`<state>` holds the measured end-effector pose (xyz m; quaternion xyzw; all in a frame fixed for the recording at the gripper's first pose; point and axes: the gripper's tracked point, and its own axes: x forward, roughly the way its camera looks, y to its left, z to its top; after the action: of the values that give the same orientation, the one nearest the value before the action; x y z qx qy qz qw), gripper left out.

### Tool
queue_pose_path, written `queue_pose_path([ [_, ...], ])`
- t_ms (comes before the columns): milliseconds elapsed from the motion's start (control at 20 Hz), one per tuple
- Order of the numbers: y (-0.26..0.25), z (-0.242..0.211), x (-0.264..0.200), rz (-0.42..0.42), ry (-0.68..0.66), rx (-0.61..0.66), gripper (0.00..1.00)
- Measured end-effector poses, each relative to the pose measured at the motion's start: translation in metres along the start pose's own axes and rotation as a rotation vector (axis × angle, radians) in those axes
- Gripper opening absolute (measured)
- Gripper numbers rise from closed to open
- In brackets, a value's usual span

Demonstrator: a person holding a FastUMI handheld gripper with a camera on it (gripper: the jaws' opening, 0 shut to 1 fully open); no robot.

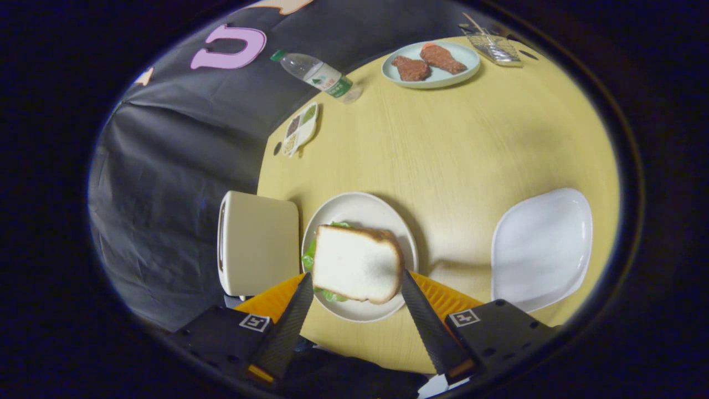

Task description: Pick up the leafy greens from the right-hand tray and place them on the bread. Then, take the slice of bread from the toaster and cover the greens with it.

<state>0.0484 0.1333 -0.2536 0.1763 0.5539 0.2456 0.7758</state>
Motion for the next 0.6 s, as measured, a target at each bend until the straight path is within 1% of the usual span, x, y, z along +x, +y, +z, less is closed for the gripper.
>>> queue_pose_path([
  [200,0.011,0.027,-0.038,-0.019,-0.176,-0.081,1.0],
  [400,0.046,0.06,-0.098,0.0,-0.415,-0.163,1.0],
  [500,0.062,0.073,-0.131,0.008,-0.525,-0.179,1.0],
  [600,0.073,0.081,-0.158,-0.002,-0.622,-0.195,1.0],
])
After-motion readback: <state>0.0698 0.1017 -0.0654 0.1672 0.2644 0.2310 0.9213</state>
